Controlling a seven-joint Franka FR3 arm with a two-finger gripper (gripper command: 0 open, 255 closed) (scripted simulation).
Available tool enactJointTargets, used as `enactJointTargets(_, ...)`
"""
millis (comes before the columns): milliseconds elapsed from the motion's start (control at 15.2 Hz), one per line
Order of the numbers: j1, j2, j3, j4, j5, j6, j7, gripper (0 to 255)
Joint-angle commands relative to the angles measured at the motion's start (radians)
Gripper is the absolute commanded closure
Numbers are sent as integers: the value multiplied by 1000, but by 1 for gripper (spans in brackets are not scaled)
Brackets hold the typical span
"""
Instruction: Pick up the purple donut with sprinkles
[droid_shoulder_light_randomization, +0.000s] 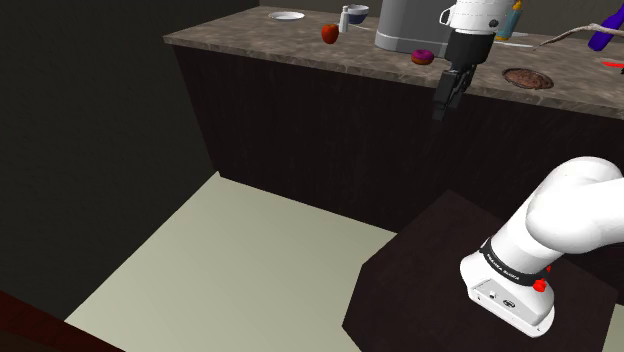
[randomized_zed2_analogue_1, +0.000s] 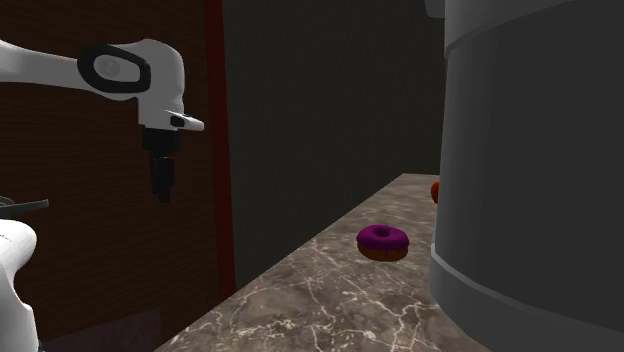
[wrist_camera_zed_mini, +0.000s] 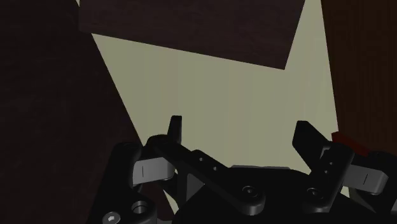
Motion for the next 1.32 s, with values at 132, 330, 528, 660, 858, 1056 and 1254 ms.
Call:
enactJointTargets(132, -15, 25, -28, 0, -43, 36, -44, 0)
enactJointTargets(330, -38, 70, -69, 7, -104, 94, -106, 0)
enactJointTargets(528, -59, 123, -109, 24, -159, 153, -165, 0)
enactJointTargets(660, -71, 162, -135, 40, -192, 193, -202, 0)
enactJointTargets(858, -89, 226, -174, 74, -235, 253, -256, 0)
enactJointTargets(1056, -103, 295, -212, 117, -271, 310, -307, 0)
enactJointTargets(1254, -115, 369, -248, 170, -298, 365, -358, 0)
